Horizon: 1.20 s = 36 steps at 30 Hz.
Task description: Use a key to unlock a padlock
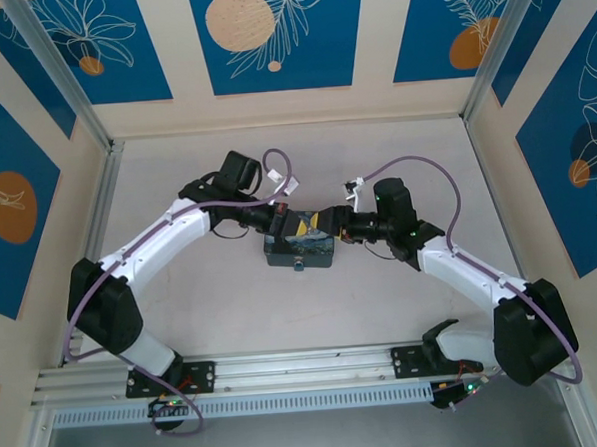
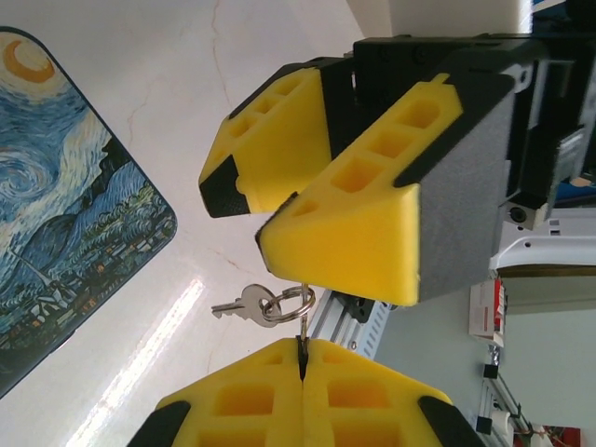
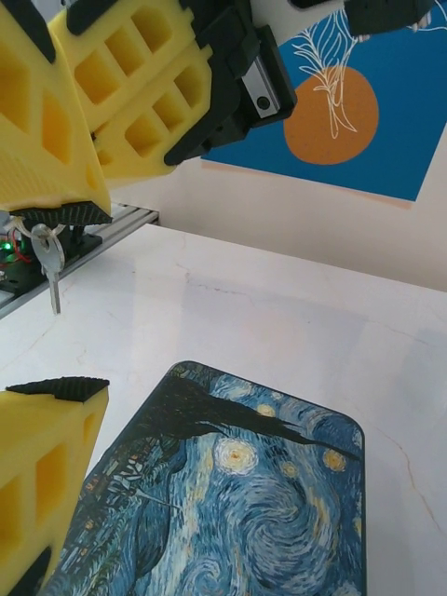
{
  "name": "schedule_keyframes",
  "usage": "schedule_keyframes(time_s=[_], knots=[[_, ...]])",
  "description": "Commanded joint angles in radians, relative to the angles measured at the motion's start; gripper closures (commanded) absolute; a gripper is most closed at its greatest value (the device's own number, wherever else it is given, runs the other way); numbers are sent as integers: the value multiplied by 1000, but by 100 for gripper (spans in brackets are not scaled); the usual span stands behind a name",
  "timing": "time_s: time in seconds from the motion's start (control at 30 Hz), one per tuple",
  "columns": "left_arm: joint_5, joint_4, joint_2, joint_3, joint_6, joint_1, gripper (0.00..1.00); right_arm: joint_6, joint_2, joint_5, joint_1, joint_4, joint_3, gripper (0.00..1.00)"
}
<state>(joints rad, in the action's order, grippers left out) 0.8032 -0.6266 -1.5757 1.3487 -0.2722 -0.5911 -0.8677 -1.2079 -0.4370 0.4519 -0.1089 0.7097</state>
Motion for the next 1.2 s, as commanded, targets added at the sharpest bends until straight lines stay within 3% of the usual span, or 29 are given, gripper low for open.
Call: schedule_keyframes(time_s=[0.0, 0.73, 1.17], knots=[[-1, -65, -25, 41, 37, 10, 100, 34, 33, 20, 20, 29, 0, 52], [-6, -73, -61, 67, 40, 10, 100, 76, 61, 95, 93, 88, -21, 54], [1, -63, -25, 30, 39, 8, 100, -21, 54, 136, -28, 71, -38, 57]])
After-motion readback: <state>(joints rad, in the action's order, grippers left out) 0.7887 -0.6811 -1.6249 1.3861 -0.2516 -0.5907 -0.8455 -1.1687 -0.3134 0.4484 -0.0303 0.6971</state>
